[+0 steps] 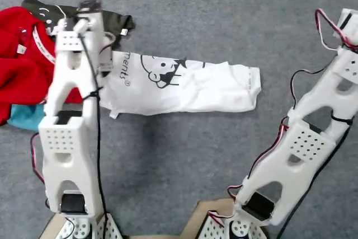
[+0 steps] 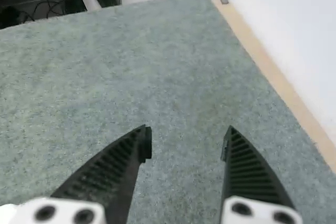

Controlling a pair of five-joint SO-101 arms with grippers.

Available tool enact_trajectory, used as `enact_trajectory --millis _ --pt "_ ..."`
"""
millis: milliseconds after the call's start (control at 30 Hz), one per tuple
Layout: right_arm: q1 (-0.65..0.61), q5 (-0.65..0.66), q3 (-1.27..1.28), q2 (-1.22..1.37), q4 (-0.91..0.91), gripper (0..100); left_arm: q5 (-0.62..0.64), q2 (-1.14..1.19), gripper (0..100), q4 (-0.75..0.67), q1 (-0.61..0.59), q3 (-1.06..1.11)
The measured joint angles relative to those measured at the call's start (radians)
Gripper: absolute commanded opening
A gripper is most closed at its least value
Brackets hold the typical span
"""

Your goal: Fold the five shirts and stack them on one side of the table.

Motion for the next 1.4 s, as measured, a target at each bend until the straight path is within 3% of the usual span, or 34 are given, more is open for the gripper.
enact_trajectory --millis 233,600,1167,1233,1333,1400 --pt "0.069 -0.002 0.000 -0.035 0.000 23.0 0.060 0.000 3 0.011 0.230 -0.124" --pt "0.127 0.000 0.000 -0.063 0.000 23.0 0.227 0.000 3 -0.169 0.525 -0.155" --pt "0.158 -0.002 0.000 -0.063 -0.003 23.0 0.365 0.006 3 -0.443 0.726 -0.155" --pt "0.158 -0.002 0.000 -0.063 -0.003 23.0 0.365 0.034 7 -0.450 0.738 -0.161" --pt "0.158 -0.002 0.000 -0.063 -0.003 23.2 0.365 0.078 24 -0.448 0.743 -0.187" --pt "0.158 -0.002 0.000 -0.063 -0.003 23.2 0.365 0.092 26 -0.439 0.743 -0.224"
